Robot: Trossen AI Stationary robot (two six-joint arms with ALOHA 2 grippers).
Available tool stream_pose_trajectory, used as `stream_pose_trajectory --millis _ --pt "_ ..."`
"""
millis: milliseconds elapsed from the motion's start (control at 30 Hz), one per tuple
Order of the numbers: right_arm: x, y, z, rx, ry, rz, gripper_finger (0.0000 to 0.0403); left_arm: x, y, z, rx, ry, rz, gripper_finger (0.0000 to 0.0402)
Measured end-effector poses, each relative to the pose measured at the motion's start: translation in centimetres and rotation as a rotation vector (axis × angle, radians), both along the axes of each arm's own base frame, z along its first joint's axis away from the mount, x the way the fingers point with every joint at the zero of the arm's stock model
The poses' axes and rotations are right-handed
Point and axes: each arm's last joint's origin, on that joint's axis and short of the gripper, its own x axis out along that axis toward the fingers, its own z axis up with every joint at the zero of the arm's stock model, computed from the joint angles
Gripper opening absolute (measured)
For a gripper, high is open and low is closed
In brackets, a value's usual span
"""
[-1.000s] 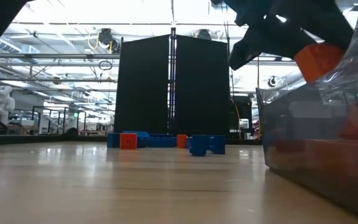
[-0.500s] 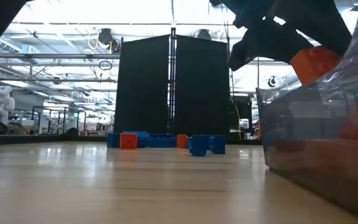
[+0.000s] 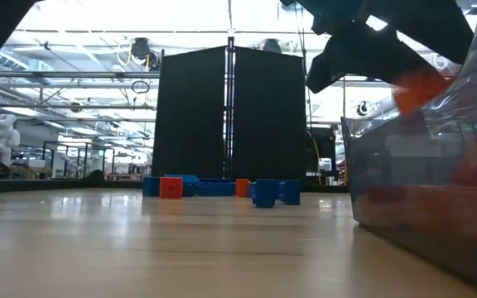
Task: Sort blocks
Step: Put the orange game piece into the center black bin, then put the blue game piece into the right black bin
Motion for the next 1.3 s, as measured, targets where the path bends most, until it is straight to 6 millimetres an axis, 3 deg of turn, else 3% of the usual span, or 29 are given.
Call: stream_pose_trajectory --millis 200,333,467,567,700,800,900,1000,1167,1300 --pt "0.0 0.0 0.0 0.002 0.000 -0.002 0.0304 0.0 0.0 0.0 0.011 -0.004 -0.013 0.0184" --pt "0.0 0.0 0.0 0.001 -0.001 -0.002 0.0304 0.0 0.1 0.5 -0.020 -0.005 -0.046 0.0190" --pt "0.0 0.0 0.0 0.001 -0.001 -0.003 0.0304 -0.1 0.6 5.0 0.007 -0.100 -0.085 0.0191" --pt "0.0 0.0 0.0 0.002 -0.001 -0.003 0.0304 -1.4 2.3 9.1 0.140 -0.139 0.017 0.0191" --pt "0.0 0.0 0.0 0.003 -0.002 -0.005 0.0304 -3.7 5.1 10.8 0.428 -0.013 0.164 0.0191" --pt "0.0 0.0 0.0 0.003 -0.001 -0.005 0.0304 -5.3 7.7 11.6 0.549 0.095 0.225 0.0191" --pt "0.0 0.0 0.0 0.003 -0.002 -0.005 0.0304 -6.2 10.9 11.4 0.580 0.231 0.284 0.0191" --pt "0.0 0.0 0.0 0.002 0.000 -0.004 0.0304 -6.5 14.0 9.4 0.603 0.385 0.296 0.0191" --pt "-0.1 -0.1 0.0 -0.008 0.008 -0.002 0.0304 -6.0 18.8 6.9 0.521 0.425 0.284 0.0191" --pt "-0.1 -0.1 0.0 -0.010 0.008 -0.001 0.0304 -6.2 22.6 4.4 0.425 0.461 0.408 0.0191"
